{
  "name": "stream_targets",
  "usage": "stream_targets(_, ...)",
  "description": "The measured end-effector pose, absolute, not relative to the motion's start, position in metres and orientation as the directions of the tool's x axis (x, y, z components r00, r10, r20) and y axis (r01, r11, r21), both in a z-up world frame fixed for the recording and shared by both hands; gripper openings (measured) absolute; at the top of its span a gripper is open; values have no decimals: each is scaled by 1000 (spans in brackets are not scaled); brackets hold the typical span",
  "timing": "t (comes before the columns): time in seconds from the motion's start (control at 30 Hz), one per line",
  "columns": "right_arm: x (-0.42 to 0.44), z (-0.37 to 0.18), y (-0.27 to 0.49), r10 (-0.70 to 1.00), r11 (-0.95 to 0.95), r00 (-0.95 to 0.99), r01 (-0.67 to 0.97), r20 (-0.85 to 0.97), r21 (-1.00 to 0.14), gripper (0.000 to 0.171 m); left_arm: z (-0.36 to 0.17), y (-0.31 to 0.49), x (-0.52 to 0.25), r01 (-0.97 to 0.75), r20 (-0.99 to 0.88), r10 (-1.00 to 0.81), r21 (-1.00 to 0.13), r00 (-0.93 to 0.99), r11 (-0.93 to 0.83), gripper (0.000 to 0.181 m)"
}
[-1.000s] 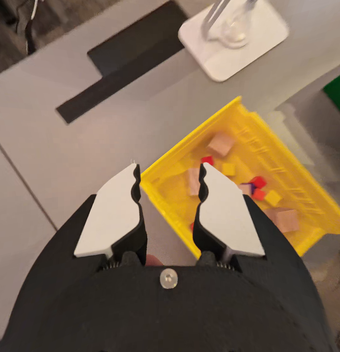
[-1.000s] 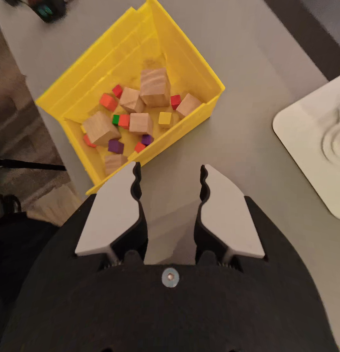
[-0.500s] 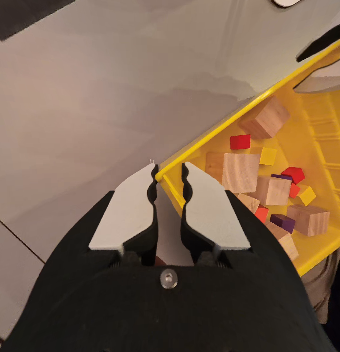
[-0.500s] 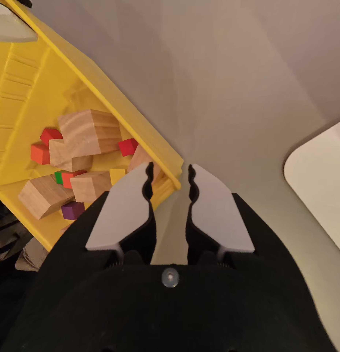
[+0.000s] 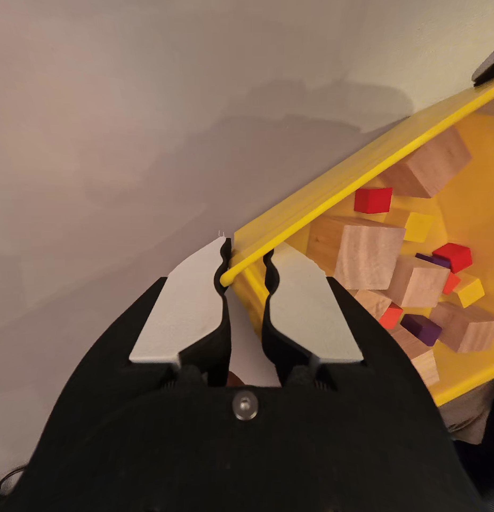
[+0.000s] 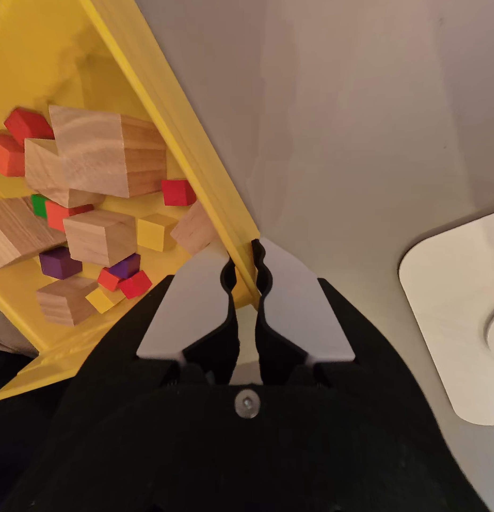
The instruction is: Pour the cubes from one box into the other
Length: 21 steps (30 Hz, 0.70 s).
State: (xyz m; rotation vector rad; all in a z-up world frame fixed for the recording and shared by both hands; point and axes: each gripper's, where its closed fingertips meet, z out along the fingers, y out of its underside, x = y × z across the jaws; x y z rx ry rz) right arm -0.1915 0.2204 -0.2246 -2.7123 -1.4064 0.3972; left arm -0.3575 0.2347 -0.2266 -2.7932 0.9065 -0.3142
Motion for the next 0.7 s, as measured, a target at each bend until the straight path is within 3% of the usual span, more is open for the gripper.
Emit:
stream_targets(0.37,-170,-198,216,807,-590,548,762,-222,-265,5,-189,248,-336,-623,64,-651,-235,756,-746,18)
stream_targets(0.7,-90,-104,222,792,-609,575,720,-205,-333,7,-89,273,-251,-705,-8,-734,-285,680,-650,18)
